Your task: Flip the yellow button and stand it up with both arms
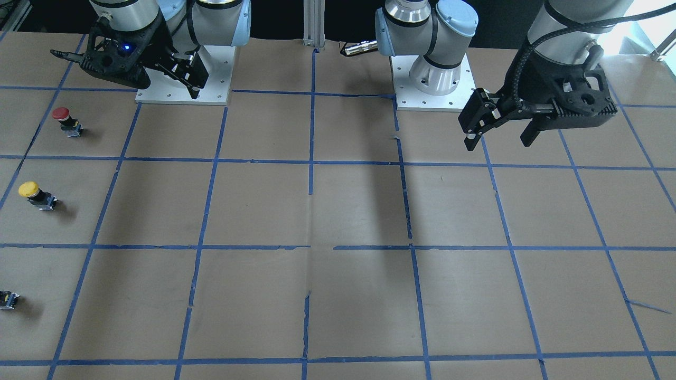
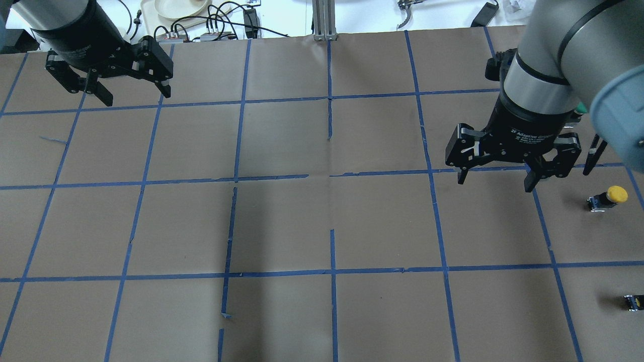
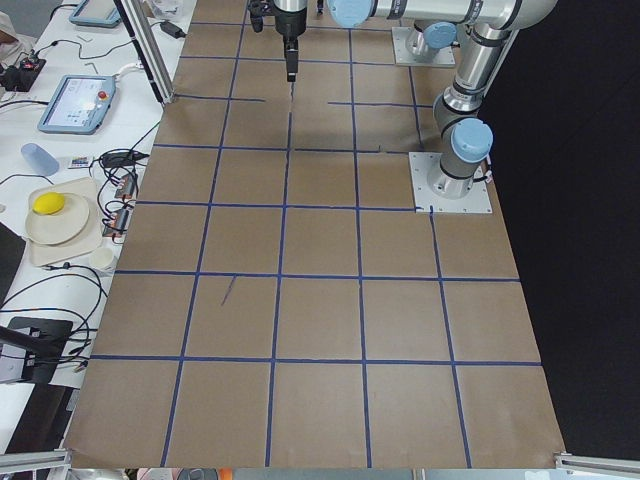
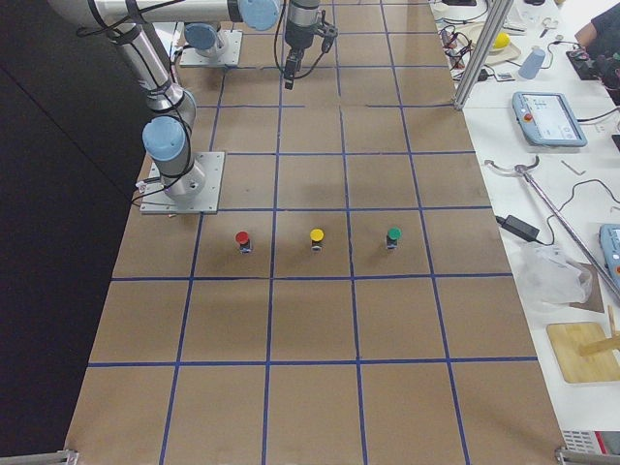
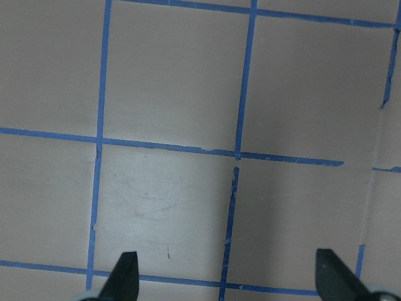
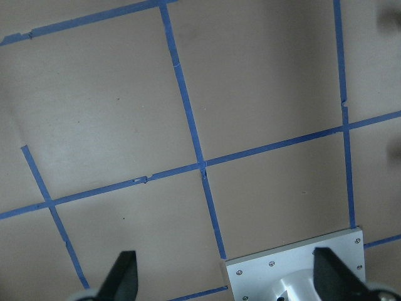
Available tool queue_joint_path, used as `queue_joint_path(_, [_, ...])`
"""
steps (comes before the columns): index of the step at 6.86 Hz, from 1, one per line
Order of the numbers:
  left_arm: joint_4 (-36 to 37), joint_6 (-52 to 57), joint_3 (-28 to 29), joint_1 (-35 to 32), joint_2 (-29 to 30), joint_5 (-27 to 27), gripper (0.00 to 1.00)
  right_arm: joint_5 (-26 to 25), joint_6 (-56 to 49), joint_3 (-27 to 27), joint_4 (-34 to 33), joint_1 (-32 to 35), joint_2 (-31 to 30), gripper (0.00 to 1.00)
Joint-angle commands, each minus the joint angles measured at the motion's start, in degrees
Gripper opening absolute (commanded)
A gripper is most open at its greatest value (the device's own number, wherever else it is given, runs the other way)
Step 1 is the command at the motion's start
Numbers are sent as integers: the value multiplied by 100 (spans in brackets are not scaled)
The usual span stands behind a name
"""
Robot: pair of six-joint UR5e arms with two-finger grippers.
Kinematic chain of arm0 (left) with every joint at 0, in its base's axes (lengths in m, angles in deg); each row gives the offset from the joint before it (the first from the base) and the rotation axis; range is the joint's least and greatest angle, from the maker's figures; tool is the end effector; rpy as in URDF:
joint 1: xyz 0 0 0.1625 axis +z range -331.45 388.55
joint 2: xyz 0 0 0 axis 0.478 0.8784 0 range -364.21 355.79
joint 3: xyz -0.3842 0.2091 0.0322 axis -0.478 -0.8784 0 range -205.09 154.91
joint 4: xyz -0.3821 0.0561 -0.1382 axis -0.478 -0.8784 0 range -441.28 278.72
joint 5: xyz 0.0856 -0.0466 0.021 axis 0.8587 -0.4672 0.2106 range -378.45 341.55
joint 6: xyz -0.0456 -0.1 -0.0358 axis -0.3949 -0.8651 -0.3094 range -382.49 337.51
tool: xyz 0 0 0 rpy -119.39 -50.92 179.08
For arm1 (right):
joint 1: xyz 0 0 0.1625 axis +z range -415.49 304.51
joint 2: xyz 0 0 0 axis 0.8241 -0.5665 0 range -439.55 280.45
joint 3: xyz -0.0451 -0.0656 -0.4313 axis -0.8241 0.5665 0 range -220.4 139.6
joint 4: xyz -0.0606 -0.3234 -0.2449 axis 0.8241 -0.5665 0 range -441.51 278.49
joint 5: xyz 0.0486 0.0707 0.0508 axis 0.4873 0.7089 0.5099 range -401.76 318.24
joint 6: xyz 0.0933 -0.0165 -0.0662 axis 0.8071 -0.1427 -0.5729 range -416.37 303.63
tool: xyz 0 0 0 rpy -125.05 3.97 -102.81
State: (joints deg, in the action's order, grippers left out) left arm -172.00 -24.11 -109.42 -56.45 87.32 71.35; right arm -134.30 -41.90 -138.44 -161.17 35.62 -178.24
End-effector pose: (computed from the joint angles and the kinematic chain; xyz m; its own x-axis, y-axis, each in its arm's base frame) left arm -0.0892 -0.5148 0.5195 -0.9933 -0.1150 0.0052 -0.1151 0.9916 -0.0594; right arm 0.1359 -0.3979 0.4699 -0.9718 0.2203 0.0844 0.2311 0.9610 0.1520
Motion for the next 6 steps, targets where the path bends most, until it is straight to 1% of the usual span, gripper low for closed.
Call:
queue_joint_path(1, [28, -13, -13, -8, 5, 2, 100, 25, 11, 4, 3, 2, -2, 100])
queue_joint_path(6, [19, -5, -4, -8, -21, 2, 100, -19, 20, -66, -49, 2, -2, 100])
